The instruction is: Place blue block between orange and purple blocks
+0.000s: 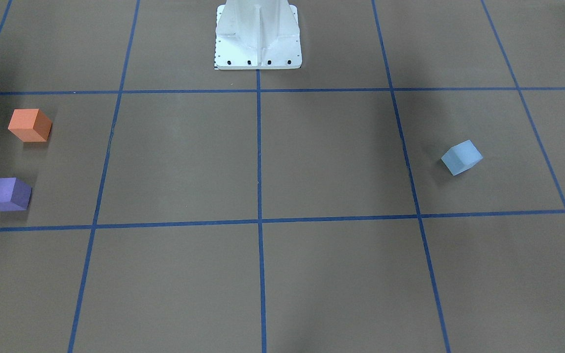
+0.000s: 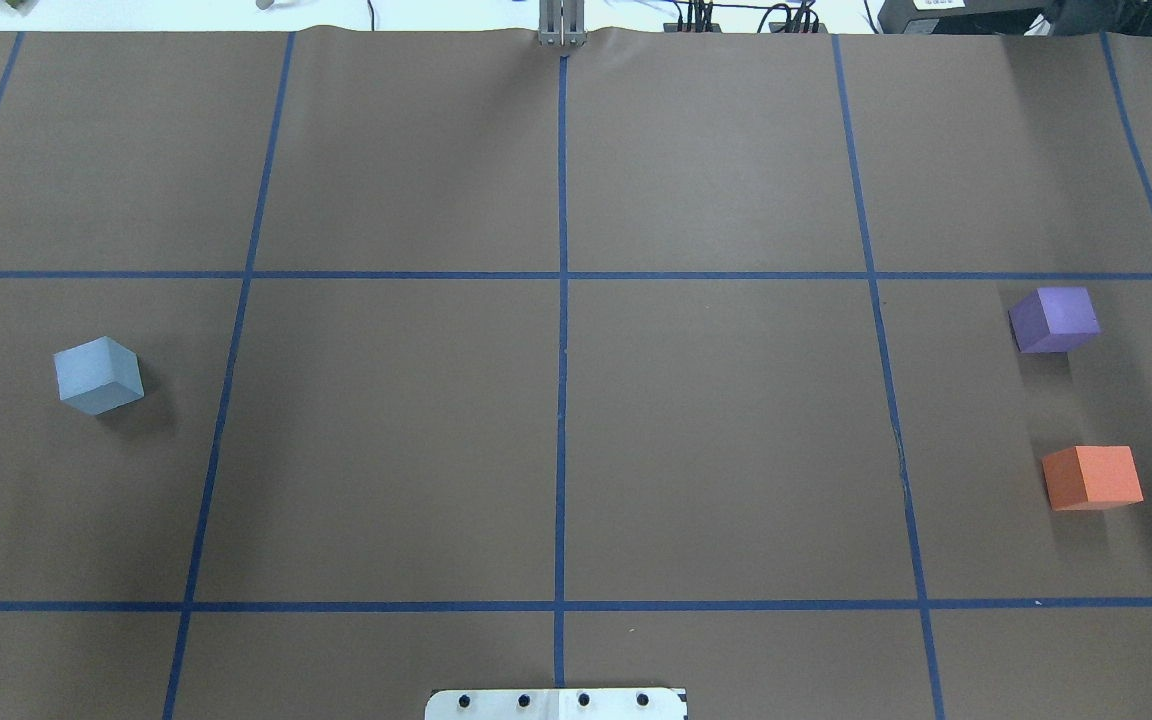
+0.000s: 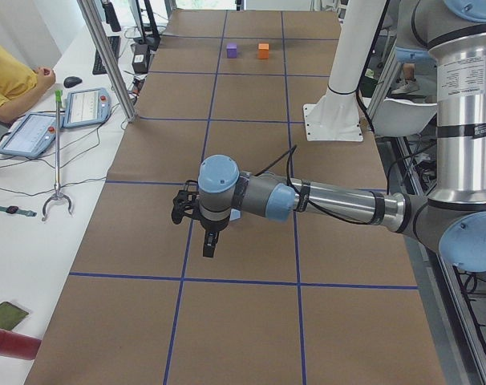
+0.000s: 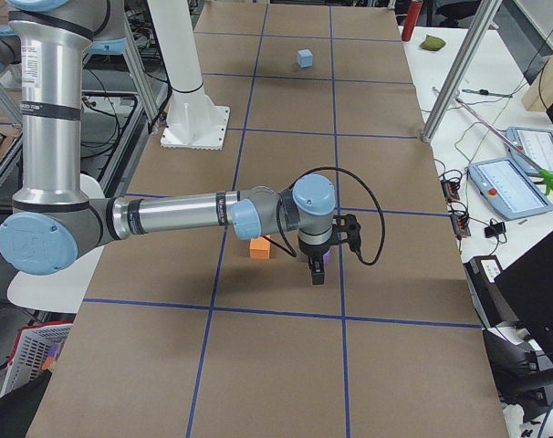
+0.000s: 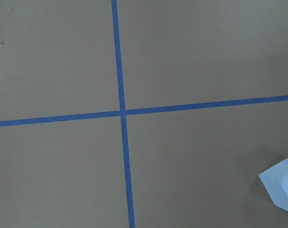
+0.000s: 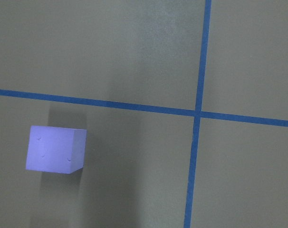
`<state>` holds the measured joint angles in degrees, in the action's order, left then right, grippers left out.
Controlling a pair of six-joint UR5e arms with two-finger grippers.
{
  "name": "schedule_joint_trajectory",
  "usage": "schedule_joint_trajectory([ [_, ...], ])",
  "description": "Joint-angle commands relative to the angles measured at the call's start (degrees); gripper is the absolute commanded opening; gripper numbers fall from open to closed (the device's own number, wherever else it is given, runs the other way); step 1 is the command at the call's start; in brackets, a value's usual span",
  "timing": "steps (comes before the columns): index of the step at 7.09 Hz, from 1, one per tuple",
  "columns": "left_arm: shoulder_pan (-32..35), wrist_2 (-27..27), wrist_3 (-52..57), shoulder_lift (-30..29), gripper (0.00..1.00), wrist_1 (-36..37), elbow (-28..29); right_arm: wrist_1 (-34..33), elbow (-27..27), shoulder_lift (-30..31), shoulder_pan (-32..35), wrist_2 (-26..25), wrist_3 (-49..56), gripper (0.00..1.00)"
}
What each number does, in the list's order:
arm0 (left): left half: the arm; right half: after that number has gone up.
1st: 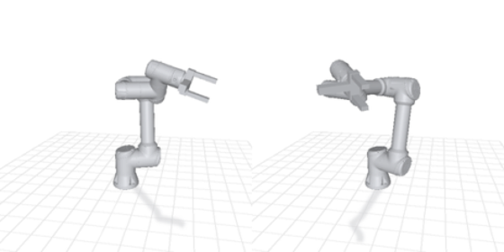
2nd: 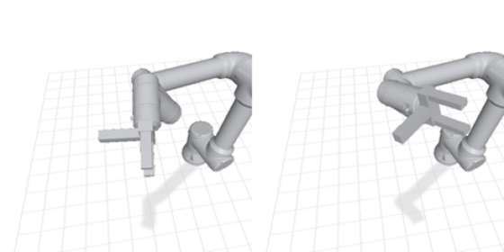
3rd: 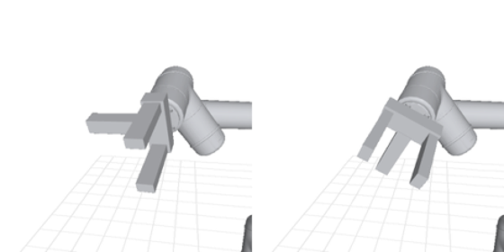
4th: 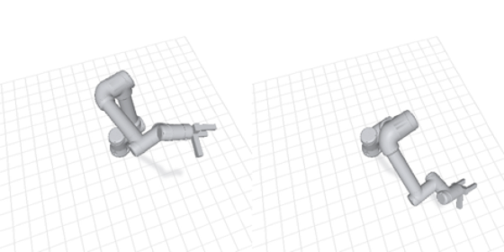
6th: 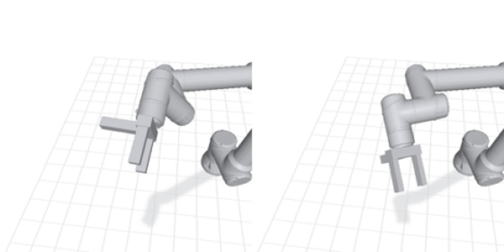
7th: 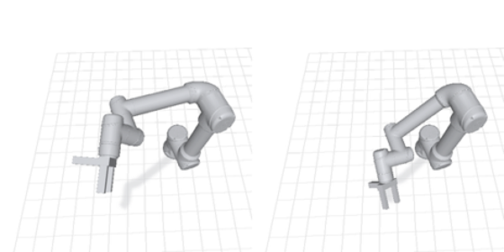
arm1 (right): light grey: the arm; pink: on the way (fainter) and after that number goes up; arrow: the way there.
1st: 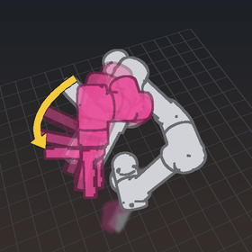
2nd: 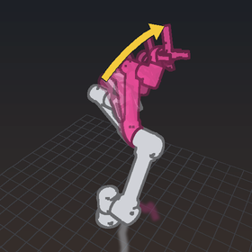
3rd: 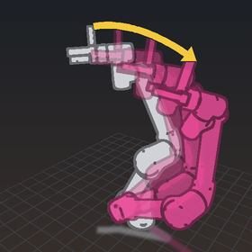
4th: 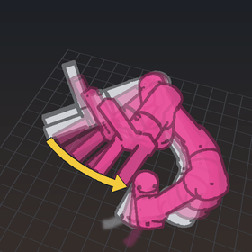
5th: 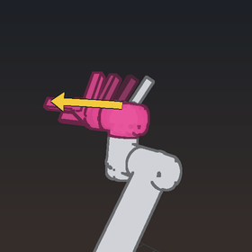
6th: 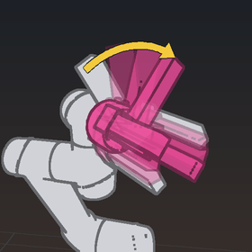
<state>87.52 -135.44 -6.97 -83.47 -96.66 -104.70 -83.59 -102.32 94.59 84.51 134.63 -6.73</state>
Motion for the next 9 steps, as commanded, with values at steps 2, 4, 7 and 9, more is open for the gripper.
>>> schedule_joint_trajectory([
  [2,0.02,-0.26,0.11,2.87,1.0,-1.25,-1.64,-0.26,-0.34,0.5,-0.14,-0.07,-0.12,1.0],
  [4,-0.15,-0.17,-0.32,3.57,1.0,-1.16,-1.65,-0.08,-0.07,0.59,-0.14,0.02,-0.21,1.0],
  [7,-3.65,-0.35,-0.5,3.04,1.0,-1.34,-1.82,0.36,0.45,0.68,-0.22,0.29,-0.3,1.0],
  [9,-6.37,-0.26,-8.07,1.91,1.0,-5.53,-1.82,0.53,-0.16,2.52,-0.14,0.28,-0.21,1.0],
])
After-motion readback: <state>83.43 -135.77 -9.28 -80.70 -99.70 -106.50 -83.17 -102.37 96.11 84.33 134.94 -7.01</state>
